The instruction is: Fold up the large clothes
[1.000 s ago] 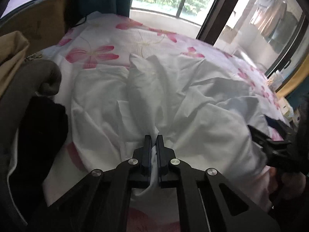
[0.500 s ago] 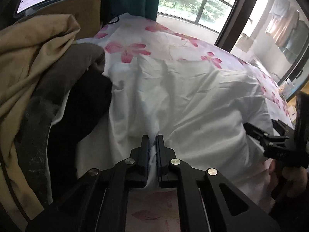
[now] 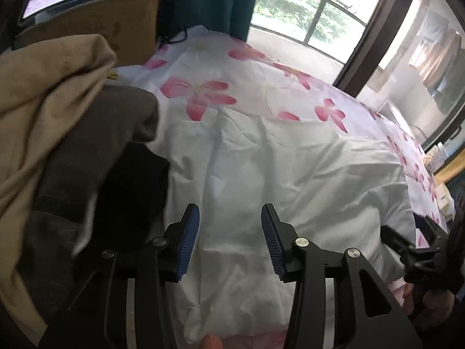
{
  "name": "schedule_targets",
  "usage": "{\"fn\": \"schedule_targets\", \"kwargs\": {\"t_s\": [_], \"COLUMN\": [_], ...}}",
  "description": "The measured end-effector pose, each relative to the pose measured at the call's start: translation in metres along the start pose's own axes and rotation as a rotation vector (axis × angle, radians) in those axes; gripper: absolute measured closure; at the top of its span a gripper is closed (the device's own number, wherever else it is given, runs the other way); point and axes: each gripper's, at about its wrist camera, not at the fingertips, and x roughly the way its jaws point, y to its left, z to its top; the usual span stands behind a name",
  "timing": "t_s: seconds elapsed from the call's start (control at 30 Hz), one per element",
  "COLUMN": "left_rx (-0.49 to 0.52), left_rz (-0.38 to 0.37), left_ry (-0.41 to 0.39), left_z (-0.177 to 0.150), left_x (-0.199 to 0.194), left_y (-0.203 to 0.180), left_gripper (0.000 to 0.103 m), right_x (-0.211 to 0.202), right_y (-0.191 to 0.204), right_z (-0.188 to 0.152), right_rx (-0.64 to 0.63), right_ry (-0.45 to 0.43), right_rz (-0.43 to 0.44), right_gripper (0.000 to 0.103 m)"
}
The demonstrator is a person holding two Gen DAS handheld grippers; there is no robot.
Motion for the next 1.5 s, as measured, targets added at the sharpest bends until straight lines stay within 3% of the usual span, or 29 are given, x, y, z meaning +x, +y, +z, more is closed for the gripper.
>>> {"fn": "schedule_targets", "kwargs": {"t_s": [0.4,0.77,1.1,1.23,1.3,1.4,1.5], "left_rx": [0.053,0.017,-0.01,0.012,-0.008,-0.045,-0.046], "left_rz": [-0.018,0.025,0.092,0.019,-0.062,-0.248,-0.322], "left_ry": [-0.059,0.041,-0.004,0.029,0.041,0.087,0.106], "left_z": [-0.003,-0.005,0.006,0.008,0.009,0.011,0.01], "left_x": [-0.033,0.009,0.021,0.033,0.034,0.038,0.034], "left_y": [-0.014,-0.003,0.002,0.001,0.003,0.005,-0.001], "left_gripper": [0.056,0.049,0.049,0.04,0.035,0.035,0.035], "right_x": [-0.051,-0.069,-0.062,-0.057,-0.055,-0.052,-0.049], "right_y": [-0.012,-0.039,-0.06,-0.059,-0.058,-0.059,-0.059], "right_z": [0.011,0.008,0.004,0.004,0.004,0.003,0.004], "right_rx": [0.025,0.083,0.128,0.118,0.115,0.118,0.118], "right_ry": [-0.079,-0.1,-0.078,-0.071,-0.065,-0.059,-0.054], "right_rz": [-0.032,-0.063,-0.056,-0.041,-0.033,-0.027,-0.025], "right_gripper": [0.001,0.001,0.001,0.001,0.001,0.001,0.001]}}
